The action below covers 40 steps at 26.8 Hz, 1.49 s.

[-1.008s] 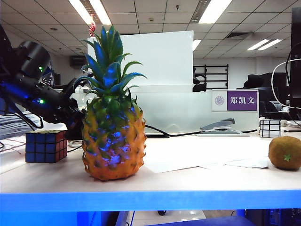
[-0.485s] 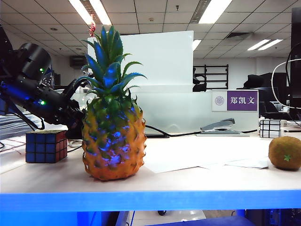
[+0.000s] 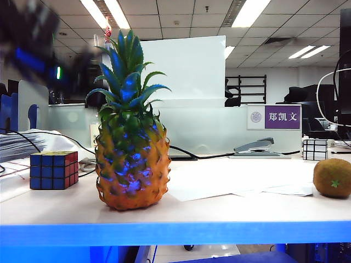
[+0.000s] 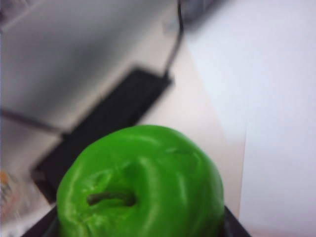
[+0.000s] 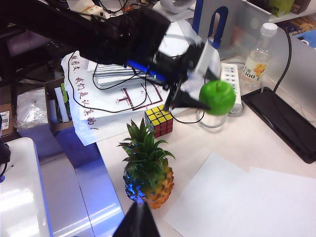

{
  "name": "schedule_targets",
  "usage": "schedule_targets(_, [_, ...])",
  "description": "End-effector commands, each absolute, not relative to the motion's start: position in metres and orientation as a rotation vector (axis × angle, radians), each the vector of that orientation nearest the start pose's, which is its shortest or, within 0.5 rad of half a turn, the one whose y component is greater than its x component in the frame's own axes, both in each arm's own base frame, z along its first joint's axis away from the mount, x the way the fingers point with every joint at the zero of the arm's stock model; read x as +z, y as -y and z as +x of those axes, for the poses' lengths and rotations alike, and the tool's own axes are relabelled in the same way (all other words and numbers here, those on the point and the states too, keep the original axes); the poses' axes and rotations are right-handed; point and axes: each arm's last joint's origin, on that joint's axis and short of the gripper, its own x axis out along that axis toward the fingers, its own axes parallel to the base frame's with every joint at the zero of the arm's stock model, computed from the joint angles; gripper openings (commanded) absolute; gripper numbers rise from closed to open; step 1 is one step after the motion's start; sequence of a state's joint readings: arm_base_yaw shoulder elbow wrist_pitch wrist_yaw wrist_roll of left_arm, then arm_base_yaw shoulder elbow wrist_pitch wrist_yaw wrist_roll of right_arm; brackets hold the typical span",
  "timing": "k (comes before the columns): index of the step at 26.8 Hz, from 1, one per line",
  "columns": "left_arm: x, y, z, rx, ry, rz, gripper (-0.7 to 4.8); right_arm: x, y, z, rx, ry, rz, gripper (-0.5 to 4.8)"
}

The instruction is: Arrange all the fruits from large to small from left to right in a row.

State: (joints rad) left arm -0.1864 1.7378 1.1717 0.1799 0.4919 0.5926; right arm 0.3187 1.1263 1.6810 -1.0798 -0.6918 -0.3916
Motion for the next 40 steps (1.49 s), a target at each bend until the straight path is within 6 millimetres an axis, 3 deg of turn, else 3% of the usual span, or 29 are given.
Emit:
schedule_targets(1, [0.289, 0.087, 0.372, -0.844, -0.077, 0.416, -0.06, 0.482, -0.066, 0.14, 1.066, -0.298, -0.258, -0.08])
schedule_targets(6, [0.341, 0.093, 0.345, -1.14, -0.013, 0.216, -0.06, 0.489, -0.052, 0.126, 0.728, -0.285, -0.364, -0.08])
schedule_targets(9, [0.36, 0.116, 0.321, -1.292, 0.041, 0.192, -0.06, 0.494, -0.045, 0.106, 0.715, -0.238, -0.367, -0.08])
schedule_targets(12, [0.364, 0.149, 0.302, -1.417, 0.03, 0.156, -0.06, 0.496, -0.04, 0.091, 0.707, -0.217, -0.347, -0.08])
schedule_targets(15, [0.359, 0.191, 0.28, -1.471, -0.004, 0.182, -0.06, 0.496, -0.034, 0.075, 0.685, -0.205, -0.351, -0.08])
schedule_targets(18, [0.351, 0.234, 0.25, -1.377, -0.007, 0.358, -0.06, 0.498, -0.026, 0.052, 0.638, -0.168, -0.334, -0.08])
schedule_targets(21, [0.332, 0.266, 0.229, -1.339, -0.039, 0.547, -0.06, 0.498, -0.018, 0.032, 0.609, -0.134, -0.333, -0.08])
schedule_targets(24, [0.307, 0.286, 0.218, -1.312, -0.147, 0.683, -0.06, 0.496, -0.011, 0.015, 0.561, -0.125, -0.32, -0.08])
schedule_targets(27, [0.295, 0.29, 0.209, -1.247, -0.217, 0.855, -0.06, 0.493, -0.007, 0.002, 0.548, -0.129, -0.311, -0.08])
schedule_targets(29, [0.292, 0.288, 0.207, -1.248, -0.255, 0.868, -0.06, 0.491, -0.006, 0.0, 0.548, -0.145, -0.312, -0.08])
schedule_targets(33, [0.288, 0.29, 0.207, -1.285, -0.303, 0.808, -0.06, 0.49, -0.006, 0.0, 0.552, -0.157, -0.303, -0.08])
schedule_targets(40, [0.274, 0.311, 0.221, -1.267, -0.283, 0.637, -0.06, 0.487, -0.006, -0.001, 0.555, -0.187, -0.295, -0.08])
